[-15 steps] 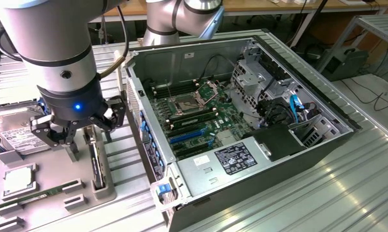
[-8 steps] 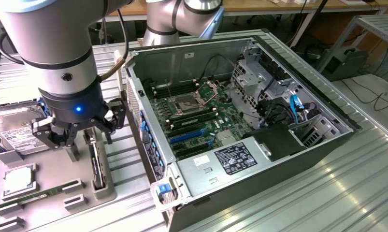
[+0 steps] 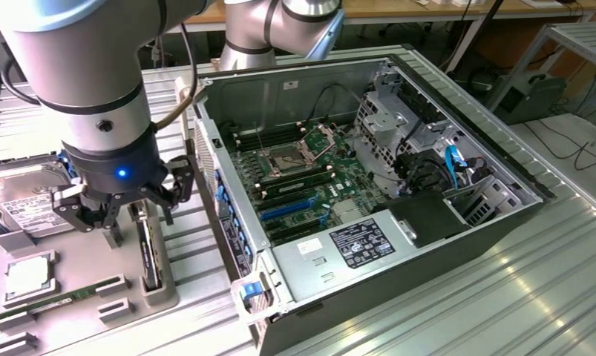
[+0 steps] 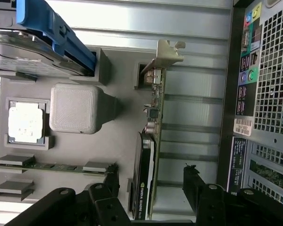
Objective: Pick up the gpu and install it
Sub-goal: 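Pick up the gpu and move the gpu toward the slot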
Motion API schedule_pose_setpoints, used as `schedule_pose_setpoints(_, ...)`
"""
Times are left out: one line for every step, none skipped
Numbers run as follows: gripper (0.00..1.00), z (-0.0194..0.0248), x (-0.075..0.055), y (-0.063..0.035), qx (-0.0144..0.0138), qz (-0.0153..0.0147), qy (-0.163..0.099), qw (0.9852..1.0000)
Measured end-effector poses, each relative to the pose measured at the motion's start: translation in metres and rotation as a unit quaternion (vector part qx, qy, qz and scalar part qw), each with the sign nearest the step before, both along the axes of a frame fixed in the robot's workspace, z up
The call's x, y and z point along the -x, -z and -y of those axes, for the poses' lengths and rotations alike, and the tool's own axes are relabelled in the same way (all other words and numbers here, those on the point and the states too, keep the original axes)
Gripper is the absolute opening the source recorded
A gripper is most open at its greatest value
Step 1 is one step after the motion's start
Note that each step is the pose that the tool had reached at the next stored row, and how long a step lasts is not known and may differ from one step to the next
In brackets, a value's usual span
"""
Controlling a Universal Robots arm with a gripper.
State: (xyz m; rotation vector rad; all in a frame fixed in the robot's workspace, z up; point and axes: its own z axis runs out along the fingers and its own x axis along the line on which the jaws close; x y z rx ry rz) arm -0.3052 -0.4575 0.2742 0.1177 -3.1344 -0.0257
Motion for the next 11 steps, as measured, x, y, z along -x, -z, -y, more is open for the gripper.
schedule_pose_setpoints(0.66,0.0000,0.000,0.0007,0.0000,0.0000,0.000,1.0000)
schedule_pose_setpoints(0.66,0.0000,0.000,0.0016,0.0000,0.0000,0.000,1.0000)
schedule_pose_setpoints(0.66,0.0001,0.000,0.0023,0.0000,0.0000,0.000,1.0000)
schedule_pose_setpoints(0.66,0.0002,0.000,0.0033,0.0000,0.0000,0.000,1.0000)
schedule_pose_setpoints(0.66,0.0005,0.000,0.0043,0.0000,0.0000,0.000,1.0000)
schedule_pose_setpoints(0.66,0.0008,0.000,0.0053,0.0000,0.0000,0.000,1.0000)
schedule_pose_setpoints(0.66,0.0008,0.000,0.0062,0.0000,0.0000,0.000,1.0000)
schedule_pose_setpoints(0.66,0.0008,0.000,0.0074,0.0000,0.0000,0.000,1.0000)
schedule_pose_setpoints(0.66,0.0008,0.000,0.0084,0.0000,0.0000,0.000,1.0000)
schedule_pose_setpoints(0.66,0.0008,0.000,0.0095,0.0000,0.0000,0.000,1.0000)
schedule_pose_setpoints(0.66,0.0008,0.000,0.0122,0.0000,0.0000,0.000,1.0000)
